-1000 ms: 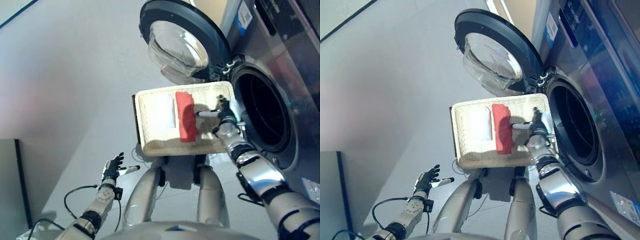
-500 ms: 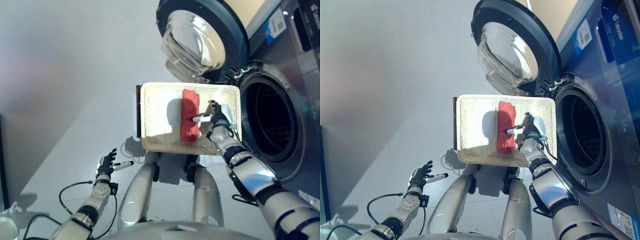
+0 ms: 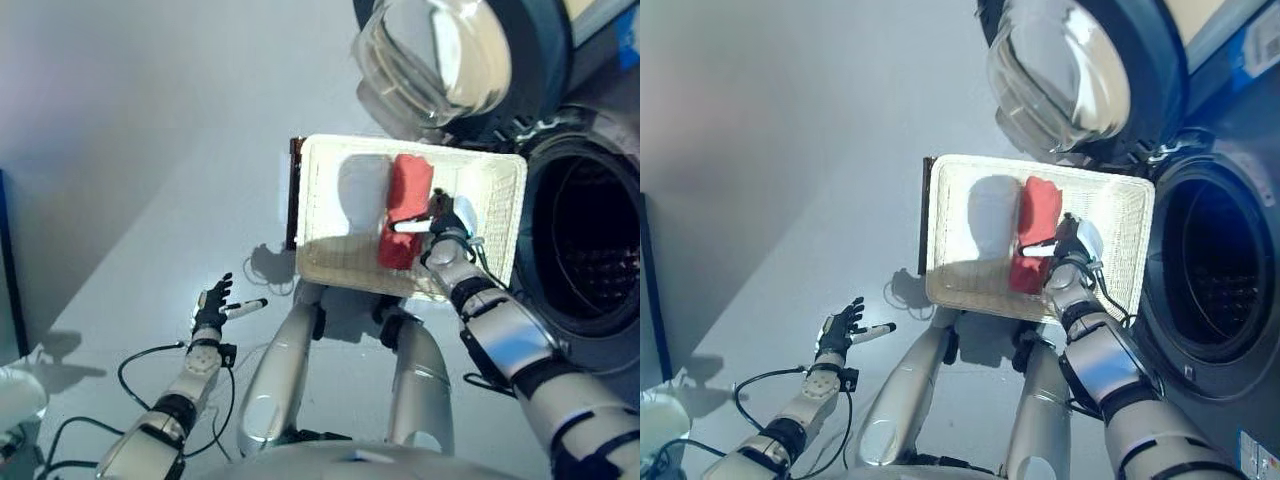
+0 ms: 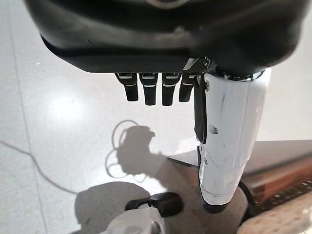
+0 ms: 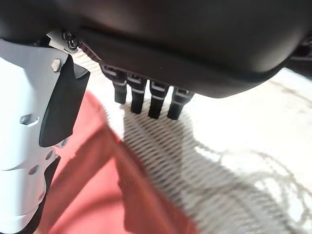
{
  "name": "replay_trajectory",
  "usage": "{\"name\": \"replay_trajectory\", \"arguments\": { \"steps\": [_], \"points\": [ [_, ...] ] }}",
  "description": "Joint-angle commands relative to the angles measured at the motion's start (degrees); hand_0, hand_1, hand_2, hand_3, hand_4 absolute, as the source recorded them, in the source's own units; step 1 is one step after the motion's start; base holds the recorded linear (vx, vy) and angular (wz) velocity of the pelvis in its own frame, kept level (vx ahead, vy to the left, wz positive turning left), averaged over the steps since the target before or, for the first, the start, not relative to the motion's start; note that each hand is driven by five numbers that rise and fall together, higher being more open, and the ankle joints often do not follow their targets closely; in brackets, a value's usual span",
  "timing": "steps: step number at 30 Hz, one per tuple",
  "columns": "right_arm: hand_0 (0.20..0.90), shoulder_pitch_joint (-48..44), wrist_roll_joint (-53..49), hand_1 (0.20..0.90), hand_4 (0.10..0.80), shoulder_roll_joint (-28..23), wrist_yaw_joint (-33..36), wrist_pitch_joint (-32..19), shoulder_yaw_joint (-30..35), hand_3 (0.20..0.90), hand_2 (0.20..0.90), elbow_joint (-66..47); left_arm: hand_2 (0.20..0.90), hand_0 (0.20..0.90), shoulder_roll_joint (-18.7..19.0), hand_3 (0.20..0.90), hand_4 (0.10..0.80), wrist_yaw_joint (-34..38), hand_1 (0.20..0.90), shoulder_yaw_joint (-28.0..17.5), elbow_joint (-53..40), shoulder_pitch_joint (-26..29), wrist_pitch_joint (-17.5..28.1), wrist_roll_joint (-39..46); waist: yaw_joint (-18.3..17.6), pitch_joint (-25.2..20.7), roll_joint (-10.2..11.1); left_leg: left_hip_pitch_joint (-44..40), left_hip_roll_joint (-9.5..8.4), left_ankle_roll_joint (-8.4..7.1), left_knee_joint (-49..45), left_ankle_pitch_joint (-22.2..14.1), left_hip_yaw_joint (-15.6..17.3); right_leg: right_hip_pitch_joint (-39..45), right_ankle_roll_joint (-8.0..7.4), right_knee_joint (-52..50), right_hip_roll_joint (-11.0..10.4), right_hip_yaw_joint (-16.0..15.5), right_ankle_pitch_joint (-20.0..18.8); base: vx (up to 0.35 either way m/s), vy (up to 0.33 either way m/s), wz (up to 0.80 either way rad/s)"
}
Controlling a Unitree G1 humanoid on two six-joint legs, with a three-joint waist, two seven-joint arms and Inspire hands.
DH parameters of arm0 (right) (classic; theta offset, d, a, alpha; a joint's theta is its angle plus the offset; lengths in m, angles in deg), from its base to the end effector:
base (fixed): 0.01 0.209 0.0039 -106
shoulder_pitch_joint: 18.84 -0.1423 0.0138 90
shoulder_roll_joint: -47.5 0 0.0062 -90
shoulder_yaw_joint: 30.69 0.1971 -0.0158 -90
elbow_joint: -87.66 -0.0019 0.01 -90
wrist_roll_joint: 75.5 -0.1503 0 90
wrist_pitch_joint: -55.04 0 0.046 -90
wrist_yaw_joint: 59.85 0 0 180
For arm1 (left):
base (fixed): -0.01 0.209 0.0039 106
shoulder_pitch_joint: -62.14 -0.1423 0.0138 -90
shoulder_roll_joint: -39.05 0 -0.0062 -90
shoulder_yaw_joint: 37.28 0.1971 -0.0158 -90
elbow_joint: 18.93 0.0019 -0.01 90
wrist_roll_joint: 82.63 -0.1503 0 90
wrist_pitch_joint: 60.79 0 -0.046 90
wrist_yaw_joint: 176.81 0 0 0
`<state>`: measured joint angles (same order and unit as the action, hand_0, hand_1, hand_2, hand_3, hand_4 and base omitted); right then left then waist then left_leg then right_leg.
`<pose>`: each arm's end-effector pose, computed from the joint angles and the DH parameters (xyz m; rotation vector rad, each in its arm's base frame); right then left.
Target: Pick up the clothes and place them into the washing machine
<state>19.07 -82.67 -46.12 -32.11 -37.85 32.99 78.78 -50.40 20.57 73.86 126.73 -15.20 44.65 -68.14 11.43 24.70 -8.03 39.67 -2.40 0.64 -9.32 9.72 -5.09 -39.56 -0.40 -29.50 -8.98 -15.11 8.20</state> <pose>0.3459 -0.2130 0.0398 -0.7031 0.3265 -0.4231 0.2027 0.1989 -0.0830 0.3036 0.4906 0.1639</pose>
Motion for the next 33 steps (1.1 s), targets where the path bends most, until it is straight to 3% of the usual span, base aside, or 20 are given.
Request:
{"name": "replay_trajectory", "arguments": {
  "steps": [1,13,14,15,16,17,22,33],
  "points": [
    [0.900,-5.0,1.3,0.900,0.800,-3.7,2.4,-1.9,-1.0,0.900,0.900,-0.3,0.900,0.900,3.5,0.900,0.800,2.6,0.900,0.4,-3.3,-0.1,2.5,1.8,2.1,0.3,-0.2,4.3,-2.68,-2.27,-10.3,-8.3,2.9,0.7,-2.75,6.8,-2.4,2.8,-6.9,-0.021,0.024,0.14],
    [0.900,-15.1,12.4,0.900,0.800,-3.8,2.6,3.8,-8.6,0.900,0.900,5.7,0.900,0.900,2.9,0.900,0.800,4.6,0.900,3.3,-8.1,3.3,3.3,3.5,4.0,5.1,-2.1,15.5,-4.39,-2.34,-15.9,-9.0,2.4,-10.2,-1.87,-1.1,-3.7,2.8,-4.2,-0.041,0.027,0.07],
    [0.820,-15.7,13.0,0.820,0.743,-4.0,2.7,4.1,-8.7,0.820,0.820,6.1,0.900,0.900,2.9,0.900,0.800,4.7,0.900,3.6,-8.5,3.5,3.1,3.7,3.9,5.1,-2.3,16.5,-4.58,-2.19,-17.2,-9.4,2.4,-11.3,-1.63,-2.6,-3.6,3.1,-3.7,-0.041,0.056,0.09],
    [0.480,-15.5,13.2,0.480,0.500,-4.2,2.7,4.2,-8.5,0.480,0.480,6.3,0.900,0.900,2.6,0.900,0.800,4.8,0.900,3.8,-8.7,3.3,3.0,3.6,3.8,5.1,-2.6,17.1,-4.73,-2.08,-18.1,-9.8,2.6,-12.2,-1.44,-3.7,-3.6,3.5,-3.4,-0.040,0.065,0.10],
    [0.230,-15.2,13.7,0.230,0.322,-4.6,2.9,4.5,-8.3,0.230,0.230,6.4,0.900,0.900,2.4,0.900,0.800,5.0,0.900,4.0,-8.8,3.2,2.8,3.4,3.8,5.1,-2.8,18.2,-4.85,-1.99,-19.7,-10.3,2.8,-13.3,-1.21,-5.2,-3.9,3.7,-2.9,-0.036,0.057,0.11],
    [0.200,-15.1,14.0,0.200,0.300,-4.8,3.2,4.5,-8.4,0.200,0.200,6.2,0.900,0.900,2.3,0.900,0.800,5.1,0.900,4.1,-8.8,2.9,2.8,3.2,3.7,5.1,-3.0,18.9,-5.00,-1.86,-20.6,-10.6,2.8,-14.1,-1.02,-6.2,-3.8,4.1,-2.5,-0.036,0.049,0.08],
    [0.200,-13.3,14.9,0.200,0.300,-5.6,3.3,4.5,-8.2,0.200,0.200,4.9,0.900,0.900,1.9,0.900,0.800,5.1,0.900,4.6,-8.5,1.5,2.6,3.1,2.8,5.1,-3.6,19.9,-4.98,-1.57,-22.2,-11.1,3.3,-15.4,-0.54,-7.9,-4.1,5.3,-2.2,-0.023,0.028,-0.01],
    [0.200,-9.4,14.7,0.200,0.300,-6.1,4.5,4.5,-6.1,0.200,0.200,3.7,0.900,0.900,1.0,0.900,0.800,4.9,0.900,5.7,-4.2,1.7,1.9,2.6,-0.1,5.0,-3.0,13.1,-3.06,-1.84,-16.9,-8.9,5.1,-9.5,-1.49,-0.7,-2.6,7.0,-5.8,-0.032,0.001,-0.17]
  ]
}}
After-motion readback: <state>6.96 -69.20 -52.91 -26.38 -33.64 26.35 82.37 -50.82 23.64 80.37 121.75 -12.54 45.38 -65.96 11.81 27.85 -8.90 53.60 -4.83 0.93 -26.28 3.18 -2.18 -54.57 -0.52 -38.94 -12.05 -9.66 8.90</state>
